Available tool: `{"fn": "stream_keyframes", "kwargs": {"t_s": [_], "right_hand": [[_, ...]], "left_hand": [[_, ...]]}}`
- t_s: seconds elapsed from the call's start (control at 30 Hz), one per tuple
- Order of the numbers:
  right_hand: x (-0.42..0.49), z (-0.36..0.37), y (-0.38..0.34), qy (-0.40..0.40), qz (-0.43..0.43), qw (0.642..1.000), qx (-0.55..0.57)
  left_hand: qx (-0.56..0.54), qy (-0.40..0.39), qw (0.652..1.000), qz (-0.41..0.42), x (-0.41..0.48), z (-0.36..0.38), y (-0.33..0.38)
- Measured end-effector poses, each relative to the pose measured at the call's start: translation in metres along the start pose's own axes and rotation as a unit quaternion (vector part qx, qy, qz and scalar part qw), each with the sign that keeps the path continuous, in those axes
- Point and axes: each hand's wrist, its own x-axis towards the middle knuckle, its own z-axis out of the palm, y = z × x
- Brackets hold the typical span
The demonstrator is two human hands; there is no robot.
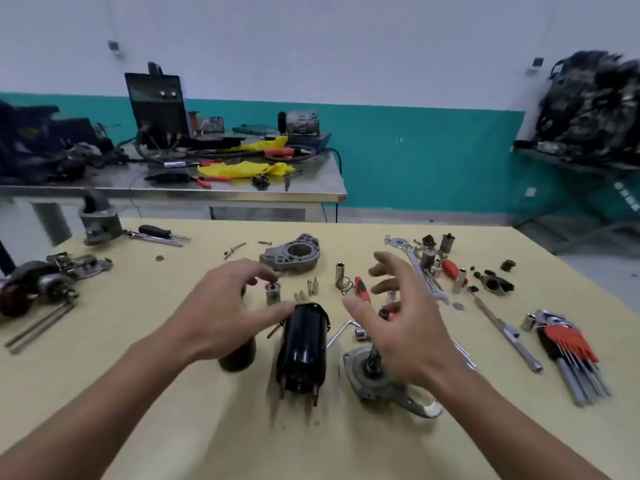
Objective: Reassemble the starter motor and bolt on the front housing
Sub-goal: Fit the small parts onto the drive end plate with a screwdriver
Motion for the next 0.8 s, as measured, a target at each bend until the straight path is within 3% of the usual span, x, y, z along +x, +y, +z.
{"fn": "stream_keyframes", "kwargs": {"t_s": [0.1, 0.17, 0.23, 0.33, 0.43, 0.6, 0.7, 0.8], "right_hand": [[0.013, 0.020, 0.000, -0.076, 0.073, 0.990, 0.088], [0.018, 0.029, 0.007, -0.083, 0.118, 0.973, 0.181], [0.020, 0.032, 0.012, -0.072, 0.151, 0.954, 0.248], [0.021, 0.037, 0.011, -0.067, 0.164, 0.947, 0.266], [0.021, 0.040, 0.009, -0.048, 0.164, 0.936, 0.307], [0.018, 0.040, 0.005, -0.023, 0.144, 0.928, 0.343], [0.017, 0.038, 0.007, -0.003, 0.135, 0.925, 0.356], [0.016, 0.037, 0.009, 0.003, 0.128, 0.925, 0.358]], "left_hand": [[0.118, -0.179, 0.977, 0.001, 0.014, 0.016, 0.009], [0.210, -0.215, 0.954, 0.009, 0.009, 0.034, 0.014], [0.249, -0.181, 0.951, -0.020, -0.002, 0.053, 0.019], [0.225, -0.130, 0.962, -0.087, -0.005, 0.076, 0.032], [0.182, -0.144, 0.963, -0.133, 0.000, 0.086, 0.029], [0.066, -0.132, 0.982, -0.117, 0.003, 0.069, 0.021], [-0.031, -0.014, 0.997, -0.064, 0.007, 0.043, 0.007], [-0.117, 0.129, 0.984, -0.024, 0.019, 0.013, -0.014]]}}
